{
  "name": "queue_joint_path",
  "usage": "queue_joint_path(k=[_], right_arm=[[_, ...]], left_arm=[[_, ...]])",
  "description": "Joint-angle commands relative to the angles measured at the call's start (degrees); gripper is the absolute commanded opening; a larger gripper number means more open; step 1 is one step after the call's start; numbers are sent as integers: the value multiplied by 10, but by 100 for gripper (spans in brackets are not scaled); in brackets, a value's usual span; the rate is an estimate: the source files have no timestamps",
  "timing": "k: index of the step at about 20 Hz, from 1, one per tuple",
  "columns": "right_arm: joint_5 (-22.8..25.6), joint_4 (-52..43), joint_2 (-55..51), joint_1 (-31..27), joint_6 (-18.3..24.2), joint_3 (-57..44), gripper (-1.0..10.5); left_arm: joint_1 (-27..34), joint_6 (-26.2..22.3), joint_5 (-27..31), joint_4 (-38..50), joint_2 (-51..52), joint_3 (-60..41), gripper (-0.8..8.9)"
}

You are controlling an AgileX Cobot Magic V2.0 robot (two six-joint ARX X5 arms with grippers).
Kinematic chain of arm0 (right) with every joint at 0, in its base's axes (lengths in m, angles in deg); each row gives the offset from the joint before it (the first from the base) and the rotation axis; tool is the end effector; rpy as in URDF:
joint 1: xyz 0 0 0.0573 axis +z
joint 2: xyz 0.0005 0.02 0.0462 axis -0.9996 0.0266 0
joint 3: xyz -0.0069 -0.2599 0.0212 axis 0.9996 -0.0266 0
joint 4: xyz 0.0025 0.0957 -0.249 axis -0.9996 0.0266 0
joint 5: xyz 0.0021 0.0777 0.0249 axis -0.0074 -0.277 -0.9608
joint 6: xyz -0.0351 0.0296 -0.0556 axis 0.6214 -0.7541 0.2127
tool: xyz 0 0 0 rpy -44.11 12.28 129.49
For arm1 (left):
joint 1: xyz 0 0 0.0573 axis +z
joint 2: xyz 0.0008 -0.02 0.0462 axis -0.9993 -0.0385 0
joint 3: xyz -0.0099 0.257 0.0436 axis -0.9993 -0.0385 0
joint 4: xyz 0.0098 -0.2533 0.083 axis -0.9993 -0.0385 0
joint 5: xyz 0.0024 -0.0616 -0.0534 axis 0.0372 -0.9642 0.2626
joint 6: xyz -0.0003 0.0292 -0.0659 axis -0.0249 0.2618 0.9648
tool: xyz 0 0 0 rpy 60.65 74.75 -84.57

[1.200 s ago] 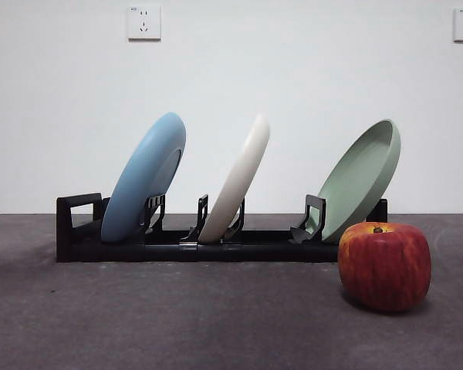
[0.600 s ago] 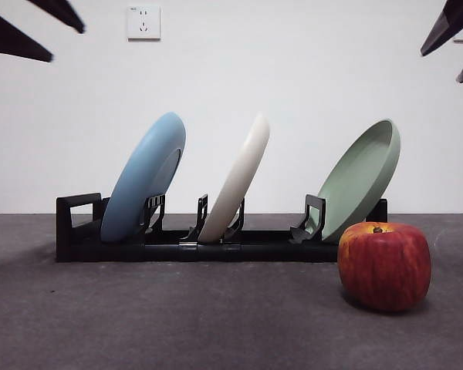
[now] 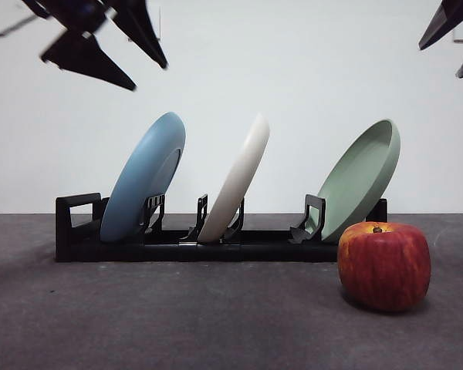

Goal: Take the blue plate from the plate rack,put the plate on the table,take the apple from the table,put the apple in the plate

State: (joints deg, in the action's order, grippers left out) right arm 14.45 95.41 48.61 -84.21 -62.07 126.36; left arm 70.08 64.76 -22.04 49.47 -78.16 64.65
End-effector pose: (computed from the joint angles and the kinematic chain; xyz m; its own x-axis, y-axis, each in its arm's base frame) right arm 0.2236 0.0408 0.2875 0.7169 0.4841 -0.5017 -0.3475 0.8720 0.3448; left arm 0.3455 -0.1315 0.3105 0.5821 -0.5654 -0.5844 0.4725 0.8201 -0.3227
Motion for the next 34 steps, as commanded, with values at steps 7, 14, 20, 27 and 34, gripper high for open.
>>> queue_joint_path(k=[7, 14, 20, 27, 34], right_arm=[[0, -3, 1, 1, 5, 2, 285], [0, -3, 1, 1, 5, 2, 285], [0, -3, 1, 1, 5, 2, 285], [0, -3, 1, 1, 5, 2, 285], [0, -4, 1, 1, 5, 2, 285]], left_arm=[[-17, -13, 31, -5, -92, 24, 311], [-22, -30, 25, 7, -90, 24, -8], [-23, -30, 14, -18, -60, 87, -8], [-67, -125, 17, -245, -19, 279, -8], [-170, -152, 121, -399, 79, 280, -8]])
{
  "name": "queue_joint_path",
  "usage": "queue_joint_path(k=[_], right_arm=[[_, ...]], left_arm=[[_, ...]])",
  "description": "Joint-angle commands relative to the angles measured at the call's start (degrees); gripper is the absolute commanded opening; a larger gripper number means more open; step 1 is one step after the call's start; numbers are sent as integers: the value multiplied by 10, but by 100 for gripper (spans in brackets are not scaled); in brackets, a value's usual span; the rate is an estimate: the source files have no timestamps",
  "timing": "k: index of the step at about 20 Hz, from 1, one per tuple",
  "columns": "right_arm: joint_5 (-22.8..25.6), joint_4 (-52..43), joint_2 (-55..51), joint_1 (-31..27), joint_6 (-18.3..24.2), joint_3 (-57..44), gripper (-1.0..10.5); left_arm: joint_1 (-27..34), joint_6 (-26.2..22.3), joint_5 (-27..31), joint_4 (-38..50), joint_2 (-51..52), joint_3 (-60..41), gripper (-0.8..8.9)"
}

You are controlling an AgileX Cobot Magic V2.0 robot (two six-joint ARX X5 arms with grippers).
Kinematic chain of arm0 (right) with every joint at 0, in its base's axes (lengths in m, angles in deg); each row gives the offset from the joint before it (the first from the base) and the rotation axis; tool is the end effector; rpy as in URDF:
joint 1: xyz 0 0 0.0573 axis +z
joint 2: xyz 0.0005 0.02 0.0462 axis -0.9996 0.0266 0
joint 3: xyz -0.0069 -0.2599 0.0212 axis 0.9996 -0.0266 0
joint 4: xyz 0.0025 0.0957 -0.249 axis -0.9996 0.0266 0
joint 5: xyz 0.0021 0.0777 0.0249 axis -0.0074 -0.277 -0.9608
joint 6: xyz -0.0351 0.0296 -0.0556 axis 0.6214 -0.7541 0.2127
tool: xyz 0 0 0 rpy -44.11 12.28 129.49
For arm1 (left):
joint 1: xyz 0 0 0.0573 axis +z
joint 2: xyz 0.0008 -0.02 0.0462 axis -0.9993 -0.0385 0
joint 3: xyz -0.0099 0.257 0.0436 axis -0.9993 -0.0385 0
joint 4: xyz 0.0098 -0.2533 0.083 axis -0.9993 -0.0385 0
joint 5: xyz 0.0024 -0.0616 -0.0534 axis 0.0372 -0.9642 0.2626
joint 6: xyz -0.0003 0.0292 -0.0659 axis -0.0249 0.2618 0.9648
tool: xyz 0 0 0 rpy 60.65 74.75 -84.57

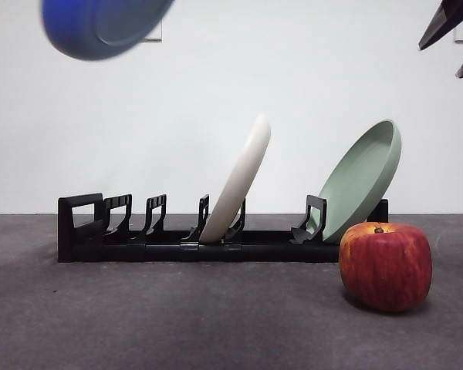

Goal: Take the blue plate from the plate rack,put the plate on the table,take the apple from the table,put the apple in the plate

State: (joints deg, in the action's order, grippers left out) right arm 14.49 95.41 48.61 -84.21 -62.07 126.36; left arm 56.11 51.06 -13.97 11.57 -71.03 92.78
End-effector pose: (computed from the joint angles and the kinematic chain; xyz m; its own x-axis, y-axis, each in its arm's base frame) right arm 0.2236 0.0408 0.2875 0.7172 0.4835 -0.5019 -0.3470 0.8723 0.3445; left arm 0.2265 -0.1546 0.4510 0.5019 -0.5765 -0.6447 0.7157 0.6954 -0.0647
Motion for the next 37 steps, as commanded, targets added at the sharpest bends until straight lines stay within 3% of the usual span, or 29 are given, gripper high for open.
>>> queue_joint_path(k=[1, 5, 9, 12, 17, 23, 31, 35, 37], right_arm=[[0, -4, 1, 1, 5, 2, 285], [0, -4, 1, 1, 5, 2, 285], [0, -4, 1, 1, 5, 2, 285], [0, -3, 1, 1, 5, 2, 285], [0, -3, 1, 1, 5, 2, 285], [0, -3, 1, 1, 5, 2, 285], [0, -3, 1, 1, -6, 2, 285], [0, -2, 1, 1, -6, 2, 285], [0, 2, 1, 1, -6, 2, 285]], left_arm=[[-59, -11, 75, -42, 12, -2, -8], [-187, 26, 174, -87, 14, -5, -8], [-333, 97, 341, -90, 14, -50, -8], [-391, 158, 441, -79, 14, -132, -8], [-411, 179, 443, 73, 11, -322, -8], [-399, 159, 408, 263, -8, -482, -9], [-358, 49, 329, 371, -102, -506, -9], [-349, 43, 320, 374, -144, -506, -7], [-350, 43, 320, 374, -144, -506, 40]])
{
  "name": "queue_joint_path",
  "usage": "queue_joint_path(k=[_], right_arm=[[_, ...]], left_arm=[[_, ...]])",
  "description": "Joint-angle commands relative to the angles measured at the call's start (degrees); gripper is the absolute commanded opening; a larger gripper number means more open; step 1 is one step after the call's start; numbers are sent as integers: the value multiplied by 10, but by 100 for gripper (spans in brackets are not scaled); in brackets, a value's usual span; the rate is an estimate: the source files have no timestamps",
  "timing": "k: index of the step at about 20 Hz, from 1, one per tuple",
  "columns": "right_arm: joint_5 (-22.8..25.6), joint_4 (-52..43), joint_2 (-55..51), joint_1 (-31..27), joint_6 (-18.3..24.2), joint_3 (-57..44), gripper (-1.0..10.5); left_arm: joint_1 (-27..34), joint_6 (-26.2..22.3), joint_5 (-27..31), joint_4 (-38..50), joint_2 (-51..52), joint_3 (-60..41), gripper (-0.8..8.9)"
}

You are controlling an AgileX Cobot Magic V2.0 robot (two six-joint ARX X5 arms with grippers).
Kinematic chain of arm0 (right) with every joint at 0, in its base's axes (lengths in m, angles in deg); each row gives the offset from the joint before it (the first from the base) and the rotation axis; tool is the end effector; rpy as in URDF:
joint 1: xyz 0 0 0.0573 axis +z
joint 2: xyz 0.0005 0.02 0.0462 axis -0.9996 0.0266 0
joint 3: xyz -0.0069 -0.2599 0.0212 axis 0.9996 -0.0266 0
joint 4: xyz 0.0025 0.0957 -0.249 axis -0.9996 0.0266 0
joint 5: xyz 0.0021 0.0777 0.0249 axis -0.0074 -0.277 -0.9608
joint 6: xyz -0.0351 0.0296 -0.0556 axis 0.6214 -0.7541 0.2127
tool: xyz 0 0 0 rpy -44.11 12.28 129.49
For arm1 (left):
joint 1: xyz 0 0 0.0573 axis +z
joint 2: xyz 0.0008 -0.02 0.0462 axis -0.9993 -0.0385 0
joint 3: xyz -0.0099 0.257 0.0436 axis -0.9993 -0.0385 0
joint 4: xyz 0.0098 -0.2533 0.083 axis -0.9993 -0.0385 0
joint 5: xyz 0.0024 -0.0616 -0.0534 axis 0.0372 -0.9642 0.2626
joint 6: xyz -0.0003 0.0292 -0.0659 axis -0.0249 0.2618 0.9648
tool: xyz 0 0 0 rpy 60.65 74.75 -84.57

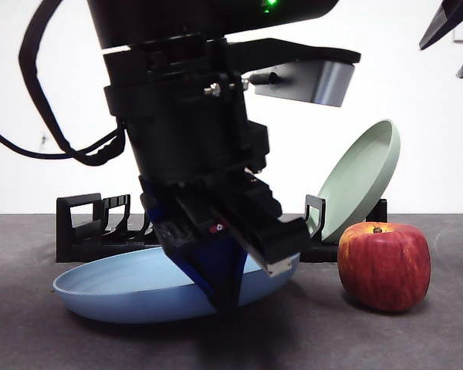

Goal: Take the blue plate from the plate rack,put the plate on the table,take the apple from the table,put the apple in the plate

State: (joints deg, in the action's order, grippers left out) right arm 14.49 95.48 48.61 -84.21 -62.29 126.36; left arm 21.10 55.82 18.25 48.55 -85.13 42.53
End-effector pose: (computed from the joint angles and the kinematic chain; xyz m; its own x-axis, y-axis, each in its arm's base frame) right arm 0.2235 0.0408 0.2874 0.7165 0.4835 -0.5028 -0.3443 0.8720 0.3479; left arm 0.1466 -0.2939 0.1405 0.4356 -0.1840 -0.8811 0.8318 0.4565 0.3158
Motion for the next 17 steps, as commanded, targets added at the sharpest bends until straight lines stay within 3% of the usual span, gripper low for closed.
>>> queue_joint_path(k=[1, 2, 3, 4, 9, 11, 13, 15, 17], right_arm=[[0, 4, 1, 1, -4, 2, 285], [0, 9, 1, 1, -4, 2, 285], [-1, 12, 1, 1, -4, 2, 285], [-2, 18, 1, 1, -4, 2, 285], [-2, 30, 1, 14, -2, 2, 291], [-1, 30, 2, 30, 5, 2, 380], [3, 30, 6, 56, 9, 2, 453], [4, 30, 18, 90, 13, 2, 453], [47, 31, 34, 129, 19, 2, 457]], left_arm=[[0, -5, -9, 4, -3, -4, 148], [1, -4, -16, 4, -3, -3, 326], [1, -2, -16, 3, -3, -2, 442], [1, 1, -16, 2, -3, -1, 475], [1, 2, -8, -60, 28, 69, 472], [1, 1, 15, -87, 59, 133, 472], [5, -7, 49, -115, 85, 207, 472], [16, -35, 106, -144, 109, 298, 471], [34, -66, 179, -168, 126, 386, 470]])
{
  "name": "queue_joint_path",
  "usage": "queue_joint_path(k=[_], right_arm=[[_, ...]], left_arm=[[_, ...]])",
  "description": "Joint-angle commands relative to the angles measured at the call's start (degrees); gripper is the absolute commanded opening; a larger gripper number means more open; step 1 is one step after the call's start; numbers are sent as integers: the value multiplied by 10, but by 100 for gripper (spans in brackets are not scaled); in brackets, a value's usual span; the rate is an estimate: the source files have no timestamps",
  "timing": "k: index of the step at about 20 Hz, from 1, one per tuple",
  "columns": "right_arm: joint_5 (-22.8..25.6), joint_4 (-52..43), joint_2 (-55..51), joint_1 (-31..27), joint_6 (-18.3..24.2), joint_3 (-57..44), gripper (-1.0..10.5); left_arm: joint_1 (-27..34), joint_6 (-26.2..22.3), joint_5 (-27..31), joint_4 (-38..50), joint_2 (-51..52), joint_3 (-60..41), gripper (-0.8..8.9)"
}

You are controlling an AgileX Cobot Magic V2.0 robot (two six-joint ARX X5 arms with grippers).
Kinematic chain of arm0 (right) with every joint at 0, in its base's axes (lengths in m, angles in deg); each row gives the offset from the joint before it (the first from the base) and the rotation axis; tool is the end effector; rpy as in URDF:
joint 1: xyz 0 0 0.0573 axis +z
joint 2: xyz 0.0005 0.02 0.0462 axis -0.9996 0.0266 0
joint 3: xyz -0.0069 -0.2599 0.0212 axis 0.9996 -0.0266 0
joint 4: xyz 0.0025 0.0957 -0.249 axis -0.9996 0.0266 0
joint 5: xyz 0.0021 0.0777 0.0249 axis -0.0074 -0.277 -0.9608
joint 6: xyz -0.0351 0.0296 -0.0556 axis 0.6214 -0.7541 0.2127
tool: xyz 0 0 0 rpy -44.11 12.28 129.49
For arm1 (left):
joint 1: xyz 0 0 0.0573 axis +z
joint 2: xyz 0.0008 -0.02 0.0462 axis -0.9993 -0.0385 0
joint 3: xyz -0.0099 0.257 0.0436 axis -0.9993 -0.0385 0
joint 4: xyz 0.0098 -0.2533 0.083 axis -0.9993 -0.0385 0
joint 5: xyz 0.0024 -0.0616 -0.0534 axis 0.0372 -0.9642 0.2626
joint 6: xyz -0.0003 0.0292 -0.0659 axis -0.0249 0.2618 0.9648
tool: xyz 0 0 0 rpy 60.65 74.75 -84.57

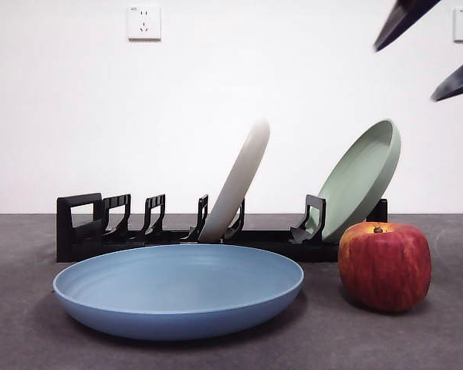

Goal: Take the blue plate from the plate rack,put the plate on the table,take the apple from the table,put the apple in the plate

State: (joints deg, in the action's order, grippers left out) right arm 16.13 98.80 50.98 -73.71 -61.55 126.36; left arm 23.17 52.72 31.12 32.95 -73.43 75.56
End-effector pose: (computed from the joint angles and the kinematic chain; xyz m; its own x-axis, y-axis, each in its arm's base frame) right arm 0.2164 0.0804 0.2729 0.5802 0.5695 -0.5823 -0.4553 0.8196 0.3479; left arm 0.1671 -0.2830 0.3812 0.7581 -0.3629 -0.5418 0.6128 0.6806 0.4016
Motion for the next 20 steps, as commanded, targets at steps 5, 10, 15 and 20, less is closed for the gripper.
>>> queue_joint_path(k=[5, 10, 15, 20], right_arm=[[164, 10, 84, 133, 30, 2, 577], [243, 9, 174, 183, 46, 2, 575], [241, -12, 273, 183, 45, 2, 568], [241, -27, 348, 183, 45, 2, 516]], left_arm=[[84, -64, 129, -53, 35, 222, 470], [151, -64, 130, -98, 57, 265, 469], [176, -56, 129, -145, 60, 265, 469], [179, -54, 129, -154, 60, 265, 468]])
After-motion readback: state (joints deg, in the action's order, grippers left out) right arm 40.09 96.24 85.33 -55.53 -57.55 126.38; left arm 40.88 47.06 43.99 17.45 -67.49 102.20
